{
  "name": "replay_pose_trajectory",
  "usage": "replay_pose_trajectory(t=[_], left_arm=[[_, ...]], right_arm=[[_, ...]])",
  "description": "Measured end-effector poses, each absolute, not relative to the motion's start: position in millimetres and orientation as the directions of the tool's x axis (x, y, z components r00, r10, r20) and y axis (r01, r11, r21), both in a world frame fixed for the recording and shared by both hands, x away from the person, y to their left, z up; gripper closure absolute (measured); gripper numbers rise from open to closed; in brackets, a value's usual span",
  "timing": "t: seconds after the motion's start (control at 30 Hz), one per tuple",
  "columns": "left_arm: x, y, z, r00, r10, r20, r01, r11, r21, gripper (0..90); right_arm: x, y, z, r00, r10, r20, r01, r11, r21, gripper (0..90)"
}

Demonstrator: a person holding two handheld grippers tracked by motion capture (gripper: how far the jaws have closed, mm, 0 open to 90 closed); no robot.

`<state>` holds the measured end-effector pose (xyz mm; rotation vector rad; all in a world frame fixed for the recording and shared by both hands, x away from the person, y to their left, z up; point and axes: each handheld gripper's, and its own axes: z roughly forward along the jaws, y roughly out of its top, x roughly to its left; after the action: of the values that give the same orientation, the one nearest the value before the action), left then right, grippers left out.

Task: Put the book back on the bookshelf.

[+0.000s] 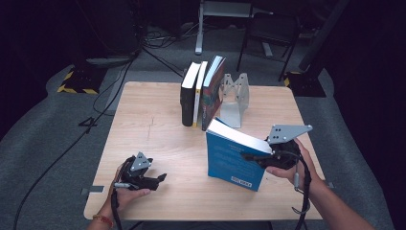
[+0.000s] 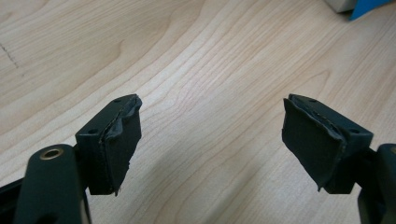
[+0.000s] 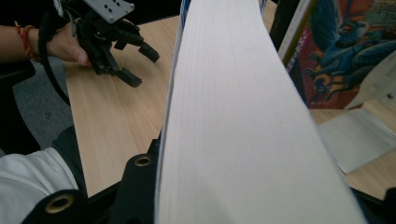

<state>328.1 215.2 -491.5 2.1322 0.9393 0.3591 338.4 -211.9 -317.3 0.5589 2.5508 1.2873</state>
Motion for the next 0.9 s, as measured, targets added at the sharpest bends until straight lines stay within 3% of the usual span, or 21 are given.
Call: replay_pose_trajectory(t=[0.33,0.9], left_arm=[[333,209,-503,0.665,0.747,-0.022,0.550,-0.470,0.691,18.9],[337,202,-505,0.652,0.758,-0.012,0.554,-0.465,0.690,15.1]], right_arm=[[338,-237,-309,-0.858,0.510,-0.061,0.266,0.543,0.796,61.0],[361,-266,-301,-0.773,0.630,-0.071,0.323,0.488,0.811,61.1]])
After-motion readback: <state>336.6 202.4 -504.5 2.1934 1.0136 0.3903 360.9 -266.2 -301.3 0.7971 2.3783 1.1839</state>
